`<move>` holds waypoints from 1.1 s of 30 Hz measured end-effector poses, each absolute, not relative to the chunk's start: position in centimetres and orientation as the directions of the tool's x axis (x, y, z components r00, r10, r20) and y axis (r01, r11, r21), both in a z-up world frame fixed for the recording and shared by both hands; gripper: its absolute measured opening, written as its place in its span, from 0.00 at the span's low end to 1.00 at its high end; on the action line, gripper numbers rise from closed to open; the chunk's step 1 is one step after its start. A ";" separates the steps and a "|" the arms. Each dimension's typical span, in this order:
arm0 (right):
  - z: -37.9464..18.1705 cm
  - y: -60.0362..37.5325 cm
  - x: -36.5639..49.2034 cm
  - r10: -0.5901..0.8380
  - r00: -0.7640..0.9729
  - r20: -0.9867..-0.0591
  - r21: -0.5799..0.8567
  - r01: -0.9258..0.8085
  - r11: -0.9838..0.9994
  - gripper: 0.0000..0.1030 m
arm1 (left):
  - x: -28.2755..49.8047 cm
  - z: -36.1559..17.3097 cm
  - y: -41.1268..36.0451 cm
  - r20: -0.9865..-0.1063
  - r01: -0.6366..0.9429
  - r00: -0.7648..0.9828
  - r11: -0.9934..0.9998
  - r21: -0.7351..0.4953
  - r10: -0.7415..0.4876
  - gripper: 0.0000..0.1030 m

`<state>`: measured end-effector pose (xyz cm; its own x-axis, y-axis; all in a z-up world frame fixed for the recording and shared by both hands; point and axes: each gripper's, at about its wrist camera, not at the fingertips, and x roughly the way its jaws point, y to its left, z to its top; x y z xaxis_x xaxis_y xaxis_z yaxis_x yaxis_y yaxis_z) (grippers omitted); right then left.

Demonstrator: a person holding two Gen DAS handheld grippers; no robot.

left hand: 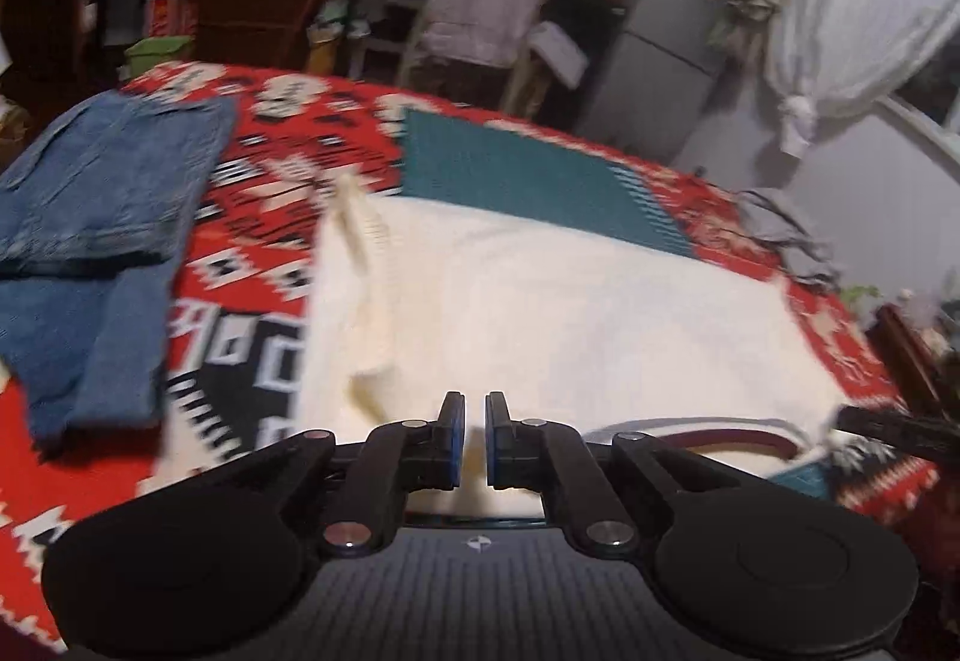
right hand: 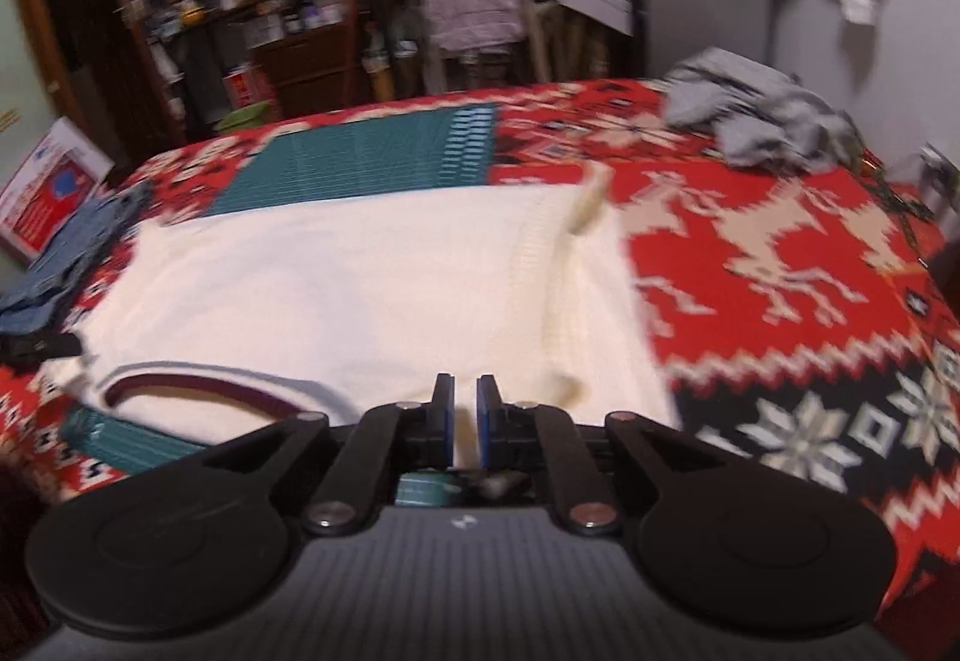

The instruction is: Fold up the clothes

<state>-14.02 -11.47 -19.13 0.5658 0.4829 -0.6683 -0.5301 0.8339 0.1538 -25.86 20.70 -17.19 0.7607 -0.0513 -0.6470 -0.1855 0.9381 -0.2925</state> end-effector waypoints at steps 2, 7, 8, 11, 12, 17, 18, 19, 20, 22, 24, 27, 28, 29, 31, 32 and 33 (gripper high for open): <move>-19.1 -9.9 -14.3 0.501 0.557 -0.663 0.140 -0.565 0.813 0.07 | -25.2 -17.3 19.6 -0.643 -0.143 0.761 0.943 -0.300 -0.089 0.05; -19.8 -7.2 -14.5 0.508 0.536 -0.674 0.115 -0.603 0.789 0.07 | -23.8 -18.1 17.6 -0.651 -0.078 0.746 0.951 -0.298 -0.143 0.05; -20.2 -6.9 -14.5 0.496 0.530 -0.688 0.105 -0.603 0.791 0.07 | -23.5 -18.4 17.4 -0.660 -0.077 0.738 0.953 -0.292 -0.143 0.05; -20.4 -7.0 -14.9 0.489 0.528 -0.694 0.088 -0.612 0.786 0.07 | -23.3 -18.9 17.1 -0.674 -0.072 0.725 0.958 -0.279 -0.142 0.05; -20.3 -7.2 -15.0 0.489 0.524 -0.697 0.089 -0.613 0.785 0.07 | -23.4 -18.9 17.1 -0.676 -0.070 0.723 0.958 -0.277 -0.143 0.05; -19.6 -8.0 -15.3 0.494 0.517 -0.699 0.108 -0.606 0.788 0.10 | -24.0 -18.3 17.4 -0.677 -0.081 0.721 0.953 -0.293 -0.147 0.05; -19.2 -8.2 -15.2 0.494 0.520 -0.697 0.109 -0.604 0.790 0.16 | -24.1 -18.1 17.5 -0.674 -0.084 0.725 0.952 -0.296 -0.146 0.08; -18.9 -8.3 -15.2 0.495 0.523 -0.694 0.110 -0.601 0.791 0.19 | -24.2 -17.8 17.4 -0.668 -0.084 0.731 0.952 -0.296 -0.143 0.14; -18.6 -8.4 -15.2 0.495 0.527 -0.691 0.111 -0.599 0.793 0.26 | -24.2 -17.4 17.3 -0.662 -0.082 0.737 0.953 -0.290 -0.138 0.18; -17.9 -8.5 -14.9 0.496 0.537 -0.682 0.112 -0.594 0.797 0.37 | -24.0 -16.7 17.0 -0.652 -0.079 0.749 0.960 -0.268 -0.120 0.33; -17.3 -8.5 -14.6 0.498 0.548 -0.673 0.113 -0.588 0.801 0.49 | -23.7 -16.1 16.7 -0.642 -0.077 0.760 0.968 -0.240 -0.099 0.39; -16.7 -8.2 -14.0 0.496 0.570 -0.655 0.109 -0.578 0.809 0.77 | -22.9 -15.8 16.4 -0.631 -0.084 0.772 0.972 -0.217 -0.074 0.57; -16.6 -8.0 -13.8 0.495 0.582 -0.646 0.102 -0.576 0.811 0.81 | -22.5 -15.8 16.3 -0.629 -0.086 0.775 0.975 -0.207 -0.065 0.62; -16.7 -7.7 -13.6 0.494 0.588 -0.641 0.095 -0.577 0.811 0.89 | -22.2 -15.8 16.1 -0.628 -0.091 0.777 0.978 -0.190 -0.050 0.63; -16.9 -7.1 -13.0 0.491 0.595 -0.636 0.084 -0.579 0.811 0.98 | -21.4 -16.0 15.8 -0.625 -0.097 0.780 0.983 -0.155 -0.022 0.67; -17.0 -6.8 -12.7 0.490 0.598 -0.634 0.078 -0.581 0.810 0.99 | -21.0 -16.1 15.7 -0.623 -0.098 0.782 0.986 -0.138 -0.009 0.68; -17.1 -6.5 -12.4 0.489 0.602 -0.631 0.073 -0.582 0.810 0.99 | -20.6 -16.2 15.6 -0.619 -0.102 0.785 0.987 -0.122 0.004 0.70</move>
